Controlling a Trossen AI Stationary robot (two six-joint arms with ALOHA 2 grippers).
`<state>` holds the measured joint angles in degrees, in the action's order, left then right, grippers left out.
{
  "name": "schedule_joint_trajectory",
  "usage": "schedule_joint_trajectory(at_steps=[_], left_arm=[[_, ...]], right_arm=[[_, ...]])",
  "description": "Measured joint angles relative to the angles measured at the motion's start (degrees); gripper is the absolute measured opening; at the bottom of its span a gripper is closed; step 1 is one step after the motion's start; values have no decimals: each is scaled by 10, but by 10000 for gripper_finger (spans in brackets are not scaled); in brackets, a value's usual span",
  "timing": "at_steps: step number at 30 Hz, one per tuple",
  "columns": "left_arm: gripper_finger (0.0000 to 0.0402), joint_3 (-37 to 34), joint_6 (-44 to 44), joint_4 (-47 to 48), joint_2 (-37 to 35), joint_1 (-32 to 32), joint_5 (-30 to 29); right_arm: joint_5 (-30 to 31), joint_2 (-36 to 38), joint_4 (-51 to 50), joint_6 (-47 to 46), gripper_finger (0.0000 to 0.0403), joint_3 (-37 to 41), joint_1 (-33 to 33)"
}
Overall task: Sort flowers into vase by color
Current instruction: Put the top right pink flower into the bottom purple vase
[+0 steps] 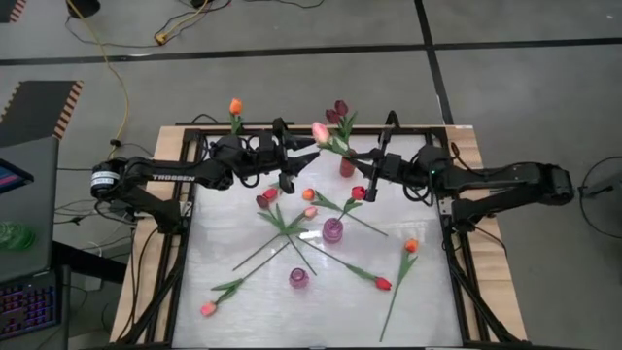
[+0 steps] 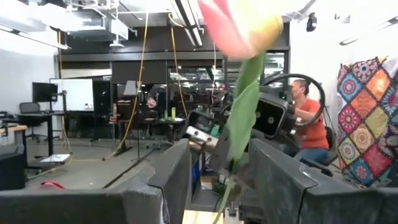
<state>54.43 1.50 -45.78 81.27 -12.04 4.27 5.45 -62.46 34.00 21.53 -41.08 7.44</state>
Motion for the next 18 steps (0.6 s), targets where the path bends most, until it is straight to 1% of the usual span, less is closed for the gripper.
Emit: schedule_joint_trajectory(at_steps=[4,9,16,18], left_arm=[[151,0,-18,-41,32,8,-2],[151,25,-24,-51,74,9,-30],[151,89,-26,-56,134,8,-2],[151,98,-25,-53,144,8,4]], right_arm=[[0,-20,19,1,39,0,0],[0,-25,17,1,39,0,0],[1,-24,19,-1,39,0,1],[2,-24,18,0,39,0,0]])
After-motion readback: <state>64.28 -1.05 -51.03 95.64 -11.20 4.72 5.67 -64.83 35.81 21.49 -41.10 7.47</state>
